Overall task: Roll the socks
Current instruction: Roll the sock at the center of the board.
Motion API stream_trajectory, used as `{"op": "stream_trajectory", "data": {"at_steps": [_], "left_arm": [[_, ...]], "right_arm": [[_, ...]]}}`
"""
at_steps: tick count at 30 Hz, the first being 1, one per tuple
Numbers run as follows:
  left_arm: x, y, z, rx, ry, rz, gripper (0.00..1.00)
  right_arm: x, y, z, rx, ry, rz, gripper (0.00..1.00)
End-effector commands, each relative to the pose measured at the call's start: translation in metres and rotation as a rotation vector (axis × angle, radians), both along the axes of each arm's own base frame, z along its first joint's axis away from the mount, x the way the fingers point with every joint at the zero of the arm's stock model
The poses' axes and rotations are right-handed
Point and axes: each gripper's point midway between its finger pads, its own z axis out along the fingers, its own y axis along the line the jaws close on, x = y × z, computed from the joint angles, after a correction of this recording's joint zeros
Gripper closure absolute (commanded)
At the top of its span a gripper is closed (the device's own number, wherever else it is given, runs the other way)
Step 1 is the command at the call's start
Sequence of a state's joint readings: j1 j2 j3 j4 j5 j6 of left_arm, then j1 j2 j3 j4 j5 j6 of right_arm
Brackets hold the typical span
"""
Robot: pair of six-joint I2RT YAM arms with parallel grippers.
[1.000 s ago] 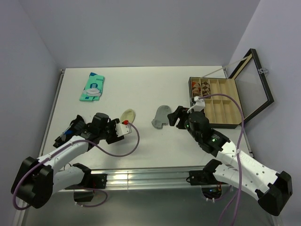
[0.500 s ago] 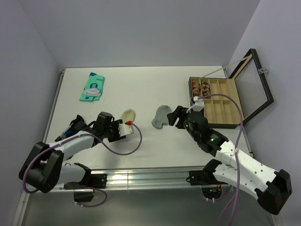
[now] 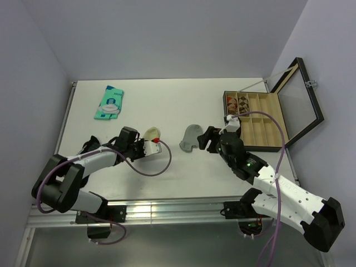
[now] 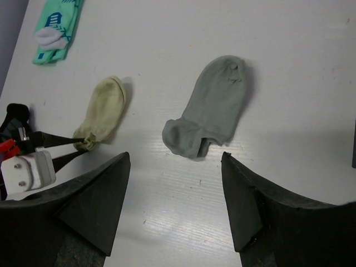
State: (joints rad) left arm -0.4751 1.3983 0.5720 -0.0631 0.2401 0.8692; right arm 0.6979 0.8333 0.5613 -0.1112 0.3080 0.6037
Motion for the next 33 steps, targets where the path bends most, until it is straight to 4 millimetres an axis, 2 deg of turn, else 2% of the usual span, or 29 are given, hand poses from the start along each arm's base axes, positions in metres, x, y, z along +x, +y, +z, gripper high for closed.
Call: {"op": "stream_trajectory", "data": {"at_steps": [1, 2, 4, 5, 7, 8, 10, 11, 13, 14, 17, 23, 28, 33], "left_arm": [[-0.003, -0.009, 0.001, -0.010, 0.065, -0.029, 0.75], [-0.002, -0.011, 0.001, -0.007, 0.088, -0.032, 0.81], [-0.008, -0.011, -0.003, -0.003, 0.146, -0.022, 0.87], [-0.004, -0.015, 0.000, -0.011, 0.156, -0.020, 0.91], [-0.013, -0.017, -0.001, -0.015, 0.238, -0.009, 0.94], [-0.010, -0.027, 0.006, -0.046, 0.260, -0.018, 0.96], [-0.021, -0.029, 0.008, -0.054, 0.354, -0.003, 0.96], [-0.021, -0.037, 0.012, -0.077, 0.393, -0.016, 0.96], [-0.024, -0.041, 0.014, -0.081, 0.456, -0.004, 0.97], [-0.028, -0.042, 0.015, -0.071, 0.515, 0.000, 0.98], [-0.038, -0.045, 0.015, -0.062, 0.638, 0.007, 0.97], [-0.048, -0.056, 0.016, -0.066, 0.832, 0.015, 0.98], [-0.059, -0.059, 0.025, -0.075, 0.985, 0.025, 0.97], [-0.054, -0.065, 0.034, -0.128, 1.130, 0.044, 0.97]], "right_arm": [[0.006, -0.002, 0.008, -0.004, -0.045, -0.018, 0.26], [0.006, -0.001, 0.007, -0.007, -0.046, -0.015, 0.26], [0.005, 0.001, 0.008, -0.009, -0.049, 0.001, 0.26], [0.005, 0.002, 0.008, -0.008, -0.053, 0.010, 0.26], [0.004, 0.005, 0.008, -0.014, -0.054, 0.031, 0.26], [0.005, 0.005, 0.008, -0.017, -0.055, 0.034, 0.27], [0.005, 0.007, 0.009, -0.020, -0.061, 0.047, 0.26], [0.004, 0.009, 0.009, -0.012, -0.066, 0.059, 0.26], [0.003, 0.010, 0.011, -0.002, -0.082, 0.069, 0.26], [-0.001, 0.012, 0.005, -0.003, -0.073, 0.087, 0.26], [-0.003, 0.017, 0.014, 0.045, -0.131, 0.120, 0.27], [-0.022, 0.037, 0.017, 0.107, -0.197, 0.282, 0.30], [-0.042, 0.053, 0.010, 0.126, -0.229, 0.413, 0.31], [-0.060, 0.071, -0.006, 0.092, -0.254, 0.503, 0.32]]}}
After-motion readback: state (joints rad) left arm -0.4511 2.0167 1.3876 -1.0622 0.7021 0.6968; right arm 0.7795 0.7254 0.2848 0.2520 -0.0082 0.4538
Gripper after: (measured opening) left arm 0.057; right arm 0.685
